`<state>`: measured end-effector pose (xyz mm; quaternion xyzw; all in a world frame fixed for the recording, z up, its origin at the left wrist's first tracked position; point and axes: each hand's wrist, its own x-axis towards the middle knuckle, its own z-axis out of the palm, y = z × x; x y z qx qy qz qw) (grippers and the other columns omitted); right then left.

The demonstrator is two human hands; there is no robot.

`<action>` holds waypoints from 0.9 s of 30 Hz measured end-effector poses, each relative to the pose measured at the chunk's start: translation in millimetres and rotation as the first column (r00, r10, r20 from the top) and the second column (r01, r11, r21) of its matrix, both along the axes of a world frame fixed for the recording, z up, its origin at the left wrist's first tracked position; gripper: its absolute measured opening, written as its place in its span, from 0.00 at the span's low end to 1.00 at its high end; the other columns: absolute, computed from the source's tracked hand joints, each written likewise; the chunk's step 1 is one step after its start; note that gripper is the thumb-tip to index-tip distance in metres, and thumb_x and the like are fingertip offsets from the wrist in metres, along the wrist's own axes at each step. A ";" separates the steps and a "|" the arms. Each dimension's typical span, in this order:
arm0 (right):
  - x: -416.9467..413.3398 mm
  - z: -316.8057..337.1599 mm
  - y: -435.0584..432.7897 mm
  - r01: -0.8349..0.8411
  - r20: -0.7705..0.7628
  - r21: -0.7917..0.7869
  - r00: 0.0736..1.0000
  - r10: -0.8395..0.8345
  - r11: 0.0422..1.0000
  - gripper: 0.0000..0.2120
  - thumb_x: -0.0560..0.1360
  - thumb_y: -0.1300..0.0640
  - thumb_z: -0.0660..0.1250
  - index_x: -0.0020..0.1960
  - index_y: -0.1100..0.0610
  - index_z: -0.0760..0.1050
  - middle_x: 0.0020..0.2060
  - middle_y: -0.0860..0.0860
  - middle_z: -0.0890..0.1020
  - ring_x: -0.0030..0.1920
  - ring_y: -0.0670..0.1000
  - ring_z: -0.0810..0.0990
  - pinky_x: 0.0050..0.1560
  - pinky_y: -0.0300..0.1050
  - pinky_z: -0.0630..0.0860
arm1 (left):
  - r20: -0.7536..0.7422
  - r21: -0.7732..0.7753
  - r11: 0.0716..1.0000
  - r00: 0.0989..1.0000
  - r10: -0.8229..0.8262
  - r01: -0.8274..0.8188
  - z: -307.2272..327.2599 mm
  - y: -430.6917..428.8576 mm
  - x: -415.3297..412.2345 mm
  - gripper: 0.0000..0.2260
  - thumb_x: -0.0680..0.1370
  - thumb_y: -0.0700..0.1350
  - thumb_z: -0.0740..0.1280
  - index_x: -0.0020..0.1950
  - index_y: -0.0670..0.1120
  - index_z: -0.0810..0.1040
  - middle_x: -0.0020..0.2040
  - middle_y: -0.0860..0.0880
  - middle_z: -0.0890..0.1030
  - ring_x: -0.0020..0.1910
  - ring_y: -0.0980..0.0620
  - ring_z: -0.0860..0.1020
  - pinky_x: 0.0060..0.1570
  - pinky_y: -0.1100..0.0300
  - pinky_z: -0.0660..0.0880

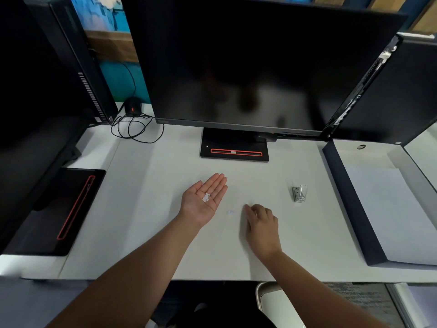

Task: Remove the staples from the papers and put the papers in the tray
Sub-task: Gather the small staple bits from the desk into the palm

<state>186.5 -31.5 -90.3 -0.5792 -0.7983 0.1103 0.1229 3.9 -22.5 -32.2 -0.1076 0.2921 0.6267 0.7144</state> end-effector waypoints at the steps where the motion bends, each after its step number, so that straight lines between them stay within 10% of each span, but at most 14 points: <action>1: 1.7 -0.7 -3.5 -0.039 0.022 0.009 0.999 0.039 0.999 0.20 0.69 0.60 0.55 0.56 0.55 0.77 0.48 0.53 0.79 0.46 0.58 0.78 0.44 0.50 0.73 | 0.001 -0.001 1.000 1.000 0.000 0.000 0.2 0.2 -0.3 0.20 0.83 0.44 0.50 0.58 0.32 0.76 0.57 0.36 0.81 0.59 0.40 0.78 0.60 0.49 0.74; 9: 13.1 -11.6 -2.5 -0.081 0.063 -0.097 0.994 0.088 0.992 0.32 0.77 0.38 0.48 0.74 0.58 0.60 0.73 0.53 0.65 0.74 0.53 0.58 0.72 0.54 0.49 | 0.001 -0.005 1.000 1.000 0.000 0.000 -2.7 3.8 -6.0 0.21 0.83 0.45 0.50 0.60 0.32 0.76 0.57 0.36 0.81 0.59 0.41 0.79 0.61 0.48 0.74; 15: 8.4 -3.7 -0.9 -0.214 0.004 -0.125 0.976 0.216 0.969 0.41 0.73 0.31 0.36 0.77 0.56 0.52 0.76 0.49 0.55 0.76 0.45 0.46 0.74 0.48 0.34 | 0.006 0.000 1.000 1.000 -0.005 0.005 -2.5 7.0 -5.6 0.20 0.83 0.44 0.51 0.60 0.32 0.76 0.58 0.36 0.81 0.60 0.40 0.78 0.62 0.48 0.73; 21: 3.4 -3.1 32.1 -0.139 0.009 -0.213 0.989 0.145 0.967 0.41 0.73 0.31 0.38 0.77 0.57 0.49 0.77 0.50 0.52 0.77 0.49 0.45 0.75 0.53 0.40 | 0.000 -0.004 1.000 1.000 -0.022 0.022 -4.1 12.5 -4.8 0.20 0.83 0.44 0.51 0.59 0.32 0.76 0.57 0.36 0.81 0.57 0.41 0.81 0.60 0.49 0.74; 27: -8.1 -8.6 29.6 -0.225 -0.134 0.013 0.965 0.225 0.974 0.14 0.74 0.49 0.64 0.54 0.56 0.77 0.50 0.52 0.80 0.51 0.57 0.78 0.54 0.49 0.74 | -0.003 -0.019 0.999 1.000 -0.031 0.030 -5.1 16.5 -6.1 0.20 0.83 0.44 0.51 0.60 0.32 0.76 0.58 0.37 0.81 0.56 0.41 0.81 0.59 0.49 0.75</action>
